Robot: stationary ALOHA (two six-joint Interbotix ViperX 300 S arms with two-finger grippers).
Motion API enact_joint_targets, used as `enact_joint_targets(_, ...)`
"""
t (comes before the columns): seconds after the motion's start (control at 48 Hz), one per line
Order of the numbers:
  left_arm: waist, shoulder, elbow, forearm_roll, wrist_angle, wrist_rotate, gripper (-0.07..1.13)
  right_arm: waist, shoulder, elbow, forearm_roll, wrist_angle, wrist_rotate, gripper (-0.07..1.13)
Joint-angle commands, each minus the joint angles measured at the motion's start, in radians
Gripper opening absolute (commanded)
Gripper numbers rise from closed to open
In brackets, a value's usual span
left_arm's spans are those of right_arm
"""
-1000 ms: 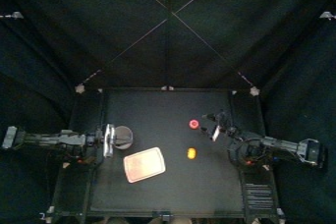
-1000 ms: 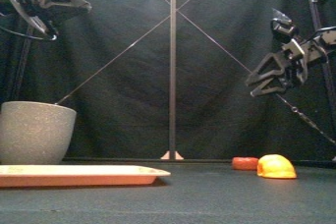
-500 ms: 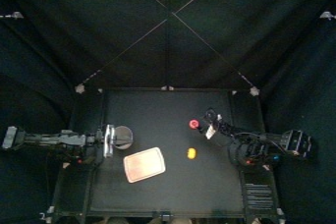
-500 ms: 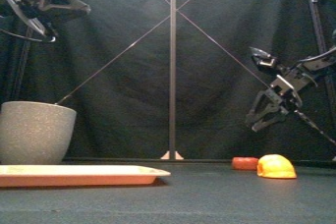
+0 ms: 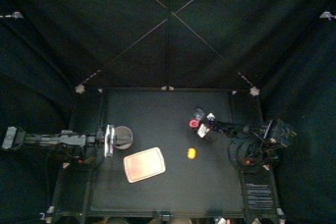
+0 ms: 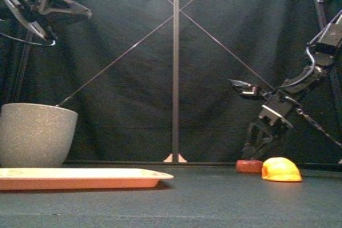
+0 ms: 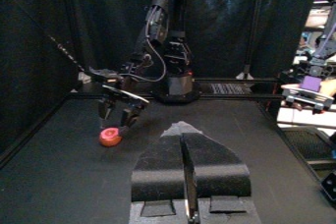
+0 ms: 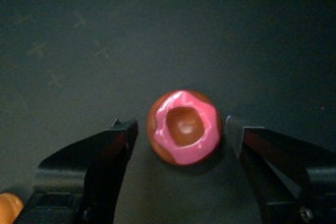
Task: Pick the donut then place it in the grey bowl
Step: Pick the donut
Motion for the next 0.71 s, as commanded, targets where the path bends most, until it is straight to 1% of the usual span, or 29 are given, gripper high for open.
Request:
enact_joint_targets(0.021, 0.002, 0.005, -0.009, -0.002, -0.009, 0.000, -0.03, -0.020, 0.015, -0.040, -0.015, 0.017, -0.003, 1.04)
enact_joint_targets(0.229, 0.002, 0.005, -0.005, -0.002, -0.009, 0.000, -0.03, -0.018, 0.058, -0.061, -0.021, 0.092, -0.003, 1.04)
enact_joint_targets(0.479, 0.003, 0.005, -0.002, -0.002, -0.009, 0.002, -0.03, -0.015, 0.063, -0.069, -0.023, 0.098, 0.003, 1.00)
enact_joint_targets(0.542, 0.003, 0.005, 0.000, -0.002, -0.009, 0.000, -0.03, -0.014, 0.063, -0.072, -0.025, 0.098, 0.003, 0.96)
enact_joint_targets(0.708, 0.003, 0.005, 0.002, -0.002, -0.009, 0.000, -0.03, -0.011, 0.064, -0.084, -0.026, 0.098, 0.002, 0.79)
